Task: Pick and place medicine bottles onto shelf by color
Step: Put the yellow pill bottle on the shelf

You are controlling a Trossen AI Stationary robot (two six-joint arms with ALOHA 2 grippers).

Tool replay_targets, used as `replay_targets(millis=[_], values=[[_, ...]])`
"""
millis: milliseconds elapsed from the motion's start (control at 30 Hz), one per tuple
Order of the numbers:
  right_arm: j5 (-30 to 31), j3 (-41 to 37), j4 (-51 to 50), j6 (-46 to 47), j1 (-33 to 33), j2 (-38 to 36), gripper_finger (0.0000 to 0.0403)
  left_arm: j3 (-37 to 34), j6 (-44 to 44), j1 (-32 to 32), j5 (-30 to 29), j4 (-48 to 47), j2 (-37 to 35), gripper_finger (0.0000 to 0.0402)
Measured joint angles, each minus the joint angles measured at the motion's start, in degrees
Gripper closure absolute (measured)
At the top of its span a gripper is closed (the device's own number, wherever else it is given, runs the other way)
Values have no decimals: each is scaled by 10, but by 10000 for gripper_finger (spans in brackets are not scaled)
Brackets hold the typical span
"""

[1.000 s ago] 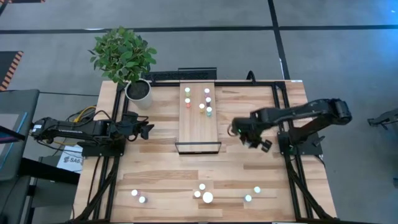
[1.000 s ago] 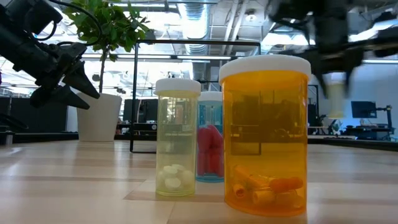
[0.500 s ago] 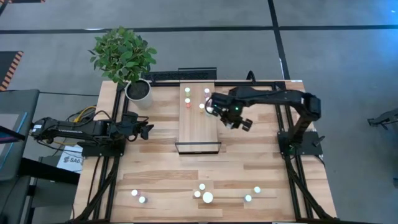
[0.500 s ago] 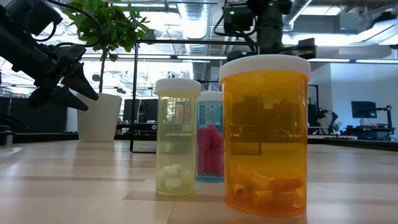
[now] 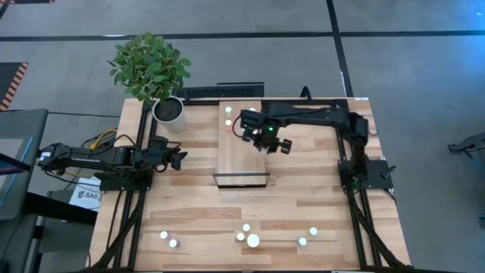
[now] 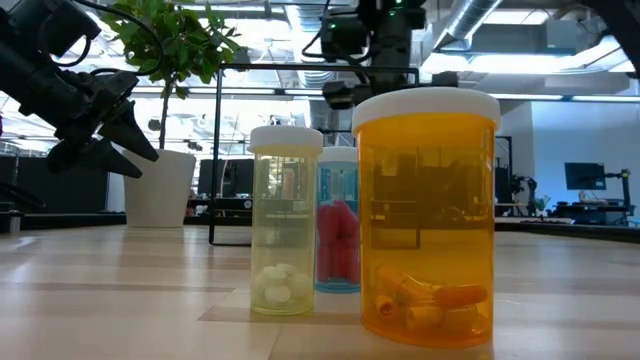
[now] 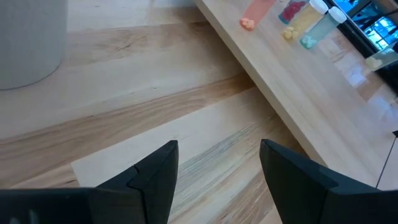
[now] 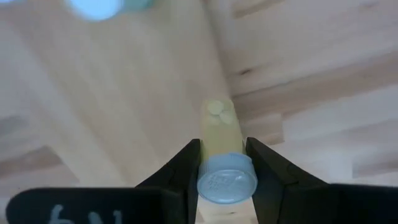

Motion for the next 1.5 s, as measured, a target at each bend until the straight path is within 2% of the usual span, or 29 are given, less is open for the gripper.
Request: replay_targets(millis=[200, 633, 800, 933, 1500], values=[[-4, 75, -19, -107, 0, 54, 278, 0, 0, 0, 0, 0, 0, 189], [-1, 233, -104, -406, 0, 177, 276, 0, 0, 0, 0, 0, 0, 189], [2, 295, -132, -466, -4, 217, 270, 0, 0, 0, 0, 0, 0, 189], [30, 336, -148, -492, -4, 236, 270, 0, 0, 0, 0, 0, 0, 189], [69, 348, -135, -679, -7, 238, 266, 0, 0, 0, 0, 0, 0, 189]])
